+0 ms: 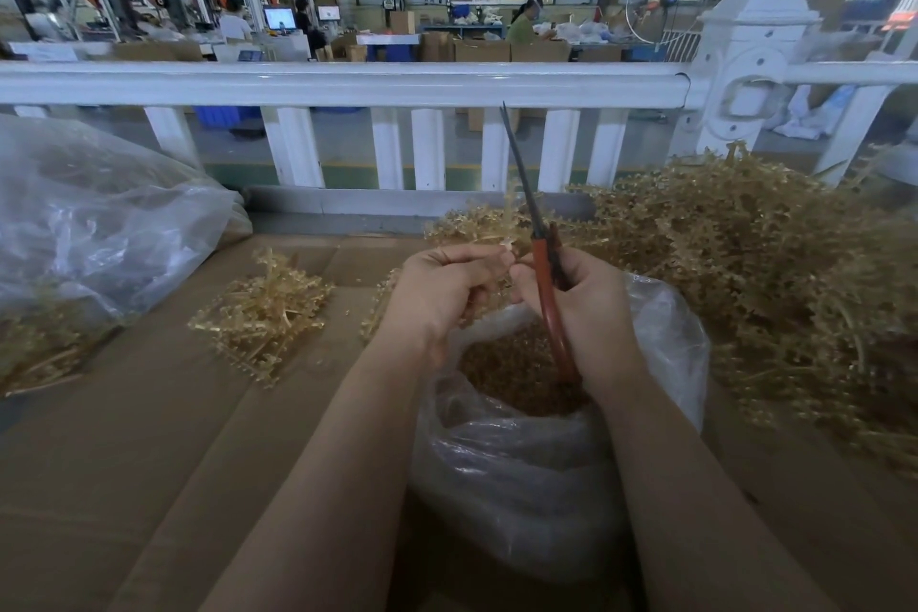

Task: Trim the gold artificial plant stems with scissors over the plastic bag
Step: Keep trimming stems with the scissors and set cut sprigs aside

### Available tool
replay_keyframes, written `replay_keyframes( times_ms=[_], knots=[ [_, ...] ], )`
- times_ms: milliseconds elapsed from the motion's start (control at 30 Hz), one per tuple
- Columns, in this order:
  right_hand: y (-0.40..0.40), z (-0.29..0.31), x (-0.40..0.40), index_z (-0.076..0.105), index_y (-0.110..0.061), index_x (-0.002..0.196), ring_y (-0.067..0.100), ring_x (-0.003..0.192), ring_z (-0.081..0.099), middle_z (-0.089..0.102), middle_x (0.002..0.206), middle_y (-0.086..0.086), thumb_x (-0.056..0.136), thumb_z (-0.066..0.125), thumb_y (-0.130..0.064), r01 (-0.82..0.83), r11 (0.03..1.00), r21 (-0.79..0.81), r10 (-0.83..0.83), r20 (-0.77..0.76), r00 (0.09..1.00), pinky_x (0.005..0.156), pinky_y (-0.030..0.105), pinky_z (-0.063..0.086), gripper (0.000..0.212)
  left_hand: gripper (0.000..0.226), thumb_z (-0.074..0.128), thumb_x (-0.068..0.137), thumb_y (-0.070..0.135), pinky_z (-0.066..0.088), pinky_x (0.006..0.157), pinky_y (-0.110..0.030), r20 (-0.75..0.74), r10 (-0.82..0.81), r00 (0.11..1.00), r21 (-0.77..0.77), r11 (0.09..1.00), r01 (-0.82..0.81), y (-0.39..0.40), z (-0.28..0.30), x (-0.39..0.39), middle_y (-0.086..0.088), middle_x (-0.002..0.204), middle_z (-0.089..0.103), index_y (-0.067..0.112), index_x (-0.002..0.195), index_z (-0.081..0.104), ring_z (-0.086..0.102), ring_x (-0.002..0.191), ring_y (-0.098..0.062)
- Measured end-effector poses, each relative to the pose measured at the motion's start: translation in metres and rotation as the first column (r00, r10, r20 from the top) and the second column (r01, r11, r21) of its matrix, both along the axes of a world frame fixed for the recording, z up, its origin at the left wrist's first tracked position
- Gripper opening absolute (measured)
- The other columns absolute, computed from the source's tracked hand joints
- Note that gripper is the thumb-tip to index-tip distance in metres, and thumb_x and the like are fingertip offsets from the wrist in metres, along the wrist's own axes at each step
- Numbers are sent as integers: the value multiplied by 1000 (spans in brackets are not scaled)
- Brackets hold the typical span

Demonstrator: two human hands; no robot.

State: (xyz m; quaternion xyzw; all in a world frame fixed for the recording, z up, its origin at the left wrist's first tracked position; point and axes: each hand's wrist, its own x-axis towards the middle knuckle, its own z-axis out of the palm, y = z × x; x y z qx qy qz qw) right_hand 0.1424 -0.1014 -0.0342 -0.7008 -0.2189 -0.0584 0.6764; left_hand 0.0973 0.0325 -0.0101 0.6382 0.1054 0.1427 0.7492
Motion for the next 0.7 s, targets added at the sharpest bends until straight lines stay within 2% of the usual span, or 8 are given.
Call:
replay_keyframes(
  times_ms=[100, 200, 267, 333, 433, 533, 600, 700],
  knots=[
    [-1, 0, 1, 73, -17, 83, 15, 67, 67, 72, 78, 12, 90, 74, -12, -1, 1000, 3, 1, -16, 1000, 68, 31, 56, 8, 13, 72, 88, 12, 34, 40, -19, -10, -24, 1000, 58, 998, 25, 3, 3, -3, -1, 56, 62, 12, 75, 76, 49, 42, -8],
    [-1, 2, 1, 72, -13, 83, 13, 68, 65, 70, 77, 17, 89, 73, -8, -12, 999, 47, 14, -46, 999, 67, 24, 55, 8, 27, 73, 89, 23, 32, 38, -17, 51, 154, 987, 138, 978, -160, 7, 4, -4, 0, 49, 57, 5, 69, 72, 42, 36, -8],
    [-1, 3, 0, 71, -12, 85, 11, 69, 65, 70, 74, 13, 90, 72, -5, -24, 997, 78, 29, -60, 998, 67, 17, 54, 8, 35, 74, 88, 27, 38, 46, -17, 156, 306, 939, 133, 936, -327, 11, 3, -4, -3, 53, 55, -3, 71, 66, 42, 42, -7],
    [-2, 4, 0, 71, -10, 86, 9, 68, 66, 70, 72, 6, 90, 71, -4, -30, 996, 89, 36, -69, 997, 67, 14, 52, 7, 30, 74, 87, 28, 45, 61, -22, 223, 364, 904, 173, 898, -405, 15, 3, -3, -3, 64, 55, 5, 74, 61, 48, 55, -10],
    [-3, 4, 0, 70, -8, 86, 7, 68, 67, 69, 72, 4, 90, 69, 0, -41, 993, 115, 49, -73, 996, 67, 13, 51, 9, 19, 73, 87, 34, 51, 78, -26, 151, 235, 960, 290, 918, -270, 20, 3, -3, -1, 95, 70, 16, 92, 68, 65, 83, -13],
    [-4, 4, 0, 70, -8, 85, 10, 69, 66, 69, 72, 4, 90, 69, -2, -43, 995, 84, 48, -55, 997, 69, 16, 52, 8, 16, 67, 92, 38, 46, 89, -22, 79, 28, 996, 391, 919, -57, 19, 2, -5, 0, 125, 61, 33, 107, 71, 61, 111, -9],
    [-4, 3, 0, 70, -8, 84, 11, 69, 65, 68, 70, 3, 90, 70, -4, -42, 997, 64, 46, -56, 997, 69, 16, 53, 7, 14, 70, 91, 32, 48, 85, -14, 133, -43, 990, 361, 933, -8, 16, 2, -6, 5, 126, 63, 40, 103, 70, 62, 111, -4],
    [-4, 4, 1, 70, -11, 79, 9, 67, 63, 67, 65, -3, 90, 70, -4, -32, 998, 48, 35, -65, 997, 69, 15, 52, 12, 21, 76, 86, 25, 51, 79, -12, 213, -45, 976, 311, 950, -24, 17, 3, -7, 8, 112, 69, 25, 105, 69, 65, 106, -5]
  ],
)
